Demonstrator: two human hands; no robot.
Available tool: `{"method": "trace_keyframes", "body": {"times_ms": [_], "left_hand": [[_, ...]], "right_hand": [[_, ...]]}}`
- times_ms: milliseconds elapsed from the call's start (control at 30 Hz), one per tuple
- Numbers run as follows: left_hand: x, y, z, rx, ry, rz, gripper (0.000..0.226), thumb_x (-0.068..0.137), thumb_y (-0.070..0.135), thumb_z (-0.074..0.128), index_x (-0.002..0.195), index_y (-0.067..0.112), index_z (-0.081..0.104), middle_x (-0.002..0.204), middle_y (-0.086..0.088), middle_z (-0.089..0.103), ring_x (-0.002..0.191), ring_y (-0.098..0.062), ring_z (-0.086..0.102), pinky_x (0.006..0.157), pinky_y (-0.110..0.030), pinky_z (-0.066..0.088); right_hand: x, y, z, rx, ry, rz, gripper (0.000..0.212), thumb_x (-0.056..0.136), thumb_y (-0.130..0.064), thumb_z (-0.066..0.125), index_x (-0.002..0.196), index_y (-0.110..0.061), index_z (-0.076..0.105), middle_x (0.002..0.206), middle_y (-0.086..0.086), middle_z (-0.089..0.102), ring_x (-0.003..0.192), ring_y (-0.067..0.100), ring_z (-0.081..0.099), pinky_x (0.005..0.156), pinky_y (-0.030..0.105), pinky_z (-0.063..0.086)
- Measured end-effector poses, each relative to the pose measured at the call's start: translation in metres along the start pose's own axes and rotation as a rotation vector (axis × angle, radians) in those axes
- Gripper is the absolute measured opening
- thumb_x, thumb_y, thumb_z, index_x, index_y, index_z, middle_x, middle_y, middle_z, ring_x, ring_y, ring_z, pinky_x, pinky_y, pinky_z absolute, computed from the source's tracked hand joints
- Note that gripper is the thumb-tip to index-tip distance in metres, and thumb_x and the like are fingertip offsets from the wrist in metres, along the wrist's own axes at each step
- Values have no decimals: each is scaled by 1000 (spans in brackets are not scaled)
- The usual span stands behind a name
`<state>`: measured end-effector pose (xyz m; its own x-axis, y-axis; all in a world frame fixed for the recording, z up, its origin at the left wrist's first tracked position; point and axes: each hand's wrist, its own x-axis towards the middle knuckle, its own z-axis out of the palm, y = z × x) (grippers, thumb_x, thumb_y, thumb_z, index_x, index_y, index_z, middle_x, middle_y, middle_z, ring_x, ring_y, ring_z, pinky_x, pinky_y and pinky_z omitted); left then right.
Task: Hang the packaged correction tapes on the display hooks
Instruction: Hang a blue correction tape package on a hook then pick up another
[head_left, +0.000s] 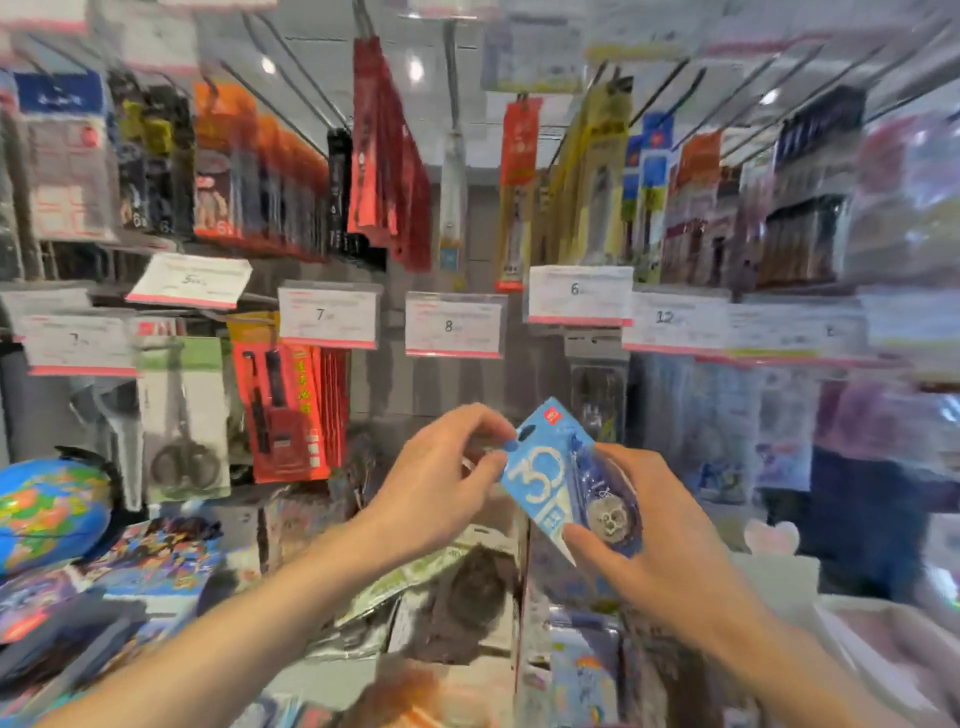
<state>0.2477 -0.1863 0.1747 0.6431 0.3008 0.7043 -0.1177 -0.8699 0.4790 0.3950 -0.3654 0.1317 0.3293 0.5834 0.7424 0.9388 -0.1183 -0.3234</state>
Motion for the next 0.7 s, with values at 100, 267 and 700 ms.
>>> {"method": "trace_keyframes", "body": {"times_ms": [100,267,700], "left_hand": [[12,10,1,211,26,195,16,93,17,65,106,24,62,94,17,59,78,6,55,73,-14,43],[31,28,-27,457,113,378,24,91,30,56,114,23,56,112,6,57,80,-14,62,68,-43,56],[83,44,-58,769,190,596,22,101,30,57,121,21,58,130,7,56,87,-13,62,53,-41,56]], "right_hand": [[-1,5,-10,-13,60,42,67,77,-50,76,130,-45,35,122,-25,43,112,-5,50,91,16,42],[6,8,-13,-5,139,121,72,78,-55,73,136,-34,34,123,-17,44,109,2,52,84,19,42],[28,-2,-10,81,298,29,70,81,-53,72,134,-35,31,119,-15,43,111,5,52,85,23,46]]}}
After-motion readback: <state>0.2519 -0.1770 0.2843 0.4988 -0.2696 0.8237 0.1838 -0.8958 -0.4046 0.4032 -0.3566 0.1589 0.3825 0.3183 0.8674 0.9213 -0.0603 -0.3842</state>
